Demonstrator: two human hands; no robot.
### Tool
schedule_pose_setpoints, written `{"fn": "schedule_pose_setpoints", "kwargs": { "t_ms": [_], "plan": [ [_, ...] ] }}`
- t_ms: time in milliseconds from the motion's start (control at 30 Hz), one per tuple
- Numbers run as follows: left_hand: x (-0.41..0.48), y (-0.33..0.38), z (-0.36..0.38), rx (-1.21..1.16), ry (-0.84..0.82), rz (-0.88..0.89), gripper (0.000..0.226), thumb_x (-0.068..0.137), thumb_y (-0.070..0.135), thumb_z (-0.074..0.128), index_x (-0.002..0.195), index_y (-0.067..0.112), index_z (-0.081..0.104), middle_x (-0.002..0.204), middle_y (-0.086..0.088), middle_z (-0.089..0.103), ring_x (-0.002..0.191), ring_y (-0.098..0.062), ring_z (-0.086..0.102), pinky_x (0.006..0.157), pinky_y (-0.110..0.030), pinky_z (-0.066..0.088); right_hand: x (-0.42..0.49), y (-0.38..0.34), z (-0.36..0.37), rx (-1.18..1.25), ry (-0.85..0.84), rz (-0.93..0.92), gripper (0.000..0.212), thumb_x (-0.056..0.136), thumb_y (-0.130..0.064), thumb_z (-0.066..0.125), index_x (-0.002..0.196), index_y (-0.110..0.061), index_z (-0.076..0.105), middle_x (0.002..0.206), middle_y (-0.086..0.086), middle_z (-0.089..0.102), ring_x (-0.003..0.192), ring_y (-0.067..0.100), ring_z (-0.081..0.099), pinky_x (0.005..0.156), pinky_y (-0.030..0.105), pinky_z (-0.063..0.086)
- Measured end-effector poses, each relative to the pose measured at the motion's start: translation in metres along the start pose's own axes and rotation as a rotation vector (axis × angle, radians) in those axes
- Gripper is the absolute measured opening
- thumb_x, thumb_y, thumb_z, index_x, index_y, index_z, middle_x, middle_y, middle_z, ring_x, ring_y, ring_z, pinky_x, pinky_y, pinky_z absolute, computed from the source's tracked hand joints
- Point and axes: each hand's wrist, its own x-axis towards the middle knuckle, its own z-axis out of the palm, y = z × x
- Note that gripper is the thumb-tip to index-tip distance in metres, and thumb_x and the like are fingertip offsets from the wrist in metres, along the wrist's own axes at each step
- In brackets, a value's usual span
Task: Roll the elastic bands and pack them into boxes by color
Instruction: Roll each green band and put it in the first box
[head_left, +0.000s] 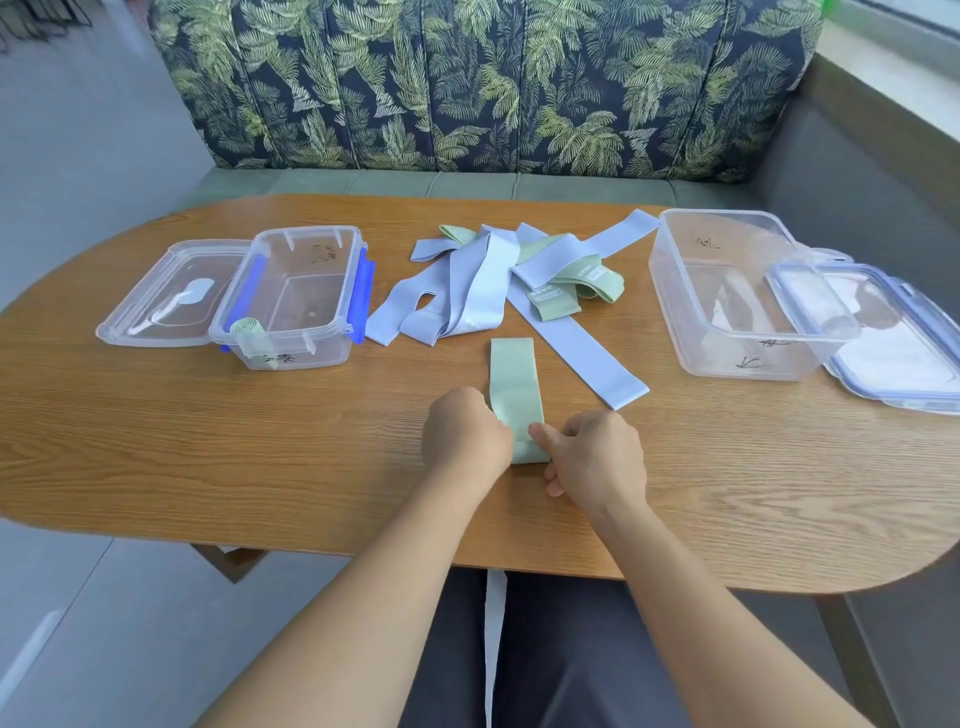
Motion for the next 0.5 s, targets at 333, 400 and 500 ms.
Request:
{"fn": "schedule_pose_setpoints", "kwargs": {
  "t_ms": [333,400,500],
  "plan": [
    [-0.003,-0.010,0.002,-0.172,0.071,0.064,0.011,0.089,0.023,0.065,0.090,0.014,0.059,0.092,0.003,0.060,0.082,-0.016,0.054,0.067,-0.026,0.040,0.003,-0.006,-0.003,-0.063,-0.023,0.045,0.036,0.092,-0.036,0.061,0.066,-0.012,0.057,0.055,0.003,0.069,0.056,0.017,0.069,0.062,0.032,0.057],
    [-0.009,-0.017,0.002,-0.233,0.091,0.094,0.011,0.092,0.023,0.061,0.089,0.013,0.060,0.088,0.004,0.061,0.081,-0.016,0.055,0.065,-0.026,0.038,0.004,-0.007,-0.005,-0.068,-0.039,0.055,0.035,0.092,-0.037,0.060,0.067,-0.013,0.058,0.056,0.003,0.070,0.055,0.016,0.069,0.061,0.030,0.056],
    [-0.021,-0.028,0.007,-0.276,0.084,0.113,0.015,0.095,0.021,0.056,0.084,0.016,0.064,0.080,0.004,0.065,0.078,-0.016,0.063,0.063,-0.028,0.045,0.006,-0.006,-0.006,-0.049,-0.055,0.055,0.035,0.092,-0.037,0.061,0.068,-0.012,0.060,0.054,0.002,0.069,0.052,0.015,0.068,0.062,0.032,0.059]
  ]
}}
